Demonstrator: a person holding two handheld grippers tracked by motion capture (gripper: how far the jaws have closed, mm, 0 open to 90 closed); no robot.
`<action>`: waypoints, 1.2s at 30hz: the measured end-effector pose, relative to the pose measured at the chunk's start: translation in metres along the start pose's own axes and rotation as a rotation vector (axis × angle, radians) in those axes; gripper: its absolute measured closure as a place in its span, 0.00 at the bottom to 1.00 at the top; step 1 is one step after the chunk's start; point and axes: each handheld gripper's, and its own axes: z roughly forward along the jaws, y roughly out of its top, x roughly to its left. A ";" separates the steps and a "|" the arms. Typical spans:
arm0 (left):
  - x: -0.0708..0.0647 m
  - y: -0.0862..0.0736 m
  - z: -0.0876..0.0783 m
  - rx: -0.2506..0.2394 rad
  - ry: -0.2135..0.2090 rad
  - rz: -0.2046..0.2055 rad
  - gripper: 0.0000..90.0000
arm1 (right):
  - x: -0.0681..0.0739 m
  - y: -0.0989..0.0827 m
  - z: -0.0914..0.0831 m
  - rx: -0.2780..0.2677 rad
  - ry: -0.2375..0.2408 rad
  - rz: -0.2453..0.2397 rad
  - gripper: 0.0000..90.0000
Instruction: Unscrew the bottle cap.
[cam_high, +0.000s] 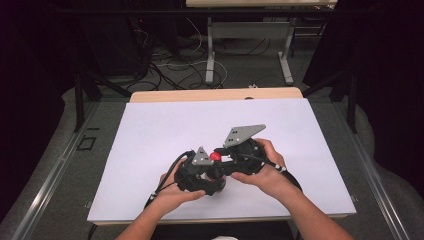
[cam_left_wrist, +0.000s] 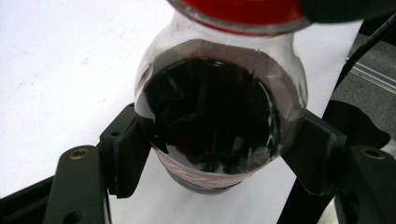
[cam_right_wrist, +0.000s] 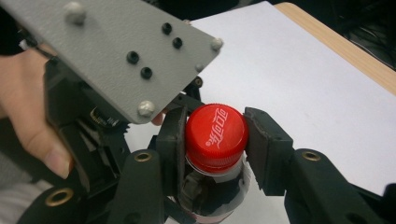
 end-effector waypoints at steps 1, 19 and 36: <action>0.001 0.000 -0.002 0.017 -0.015 0.006 0.34 | -0.004 0.000 0.000 0.005 0.037 -0.031 0.67; 0.004 -0.001 -0.001 -0.008 0.001 -0.024 0.34 | -0.005 -0.002 0.000 -0.009 0.051 0.014 0.52; -0.002 0.001 -0.002 0.000 -0.054 0.015 0.34 | -0.039 0.008 -0.003 0.003 0.331 -0.297 0.53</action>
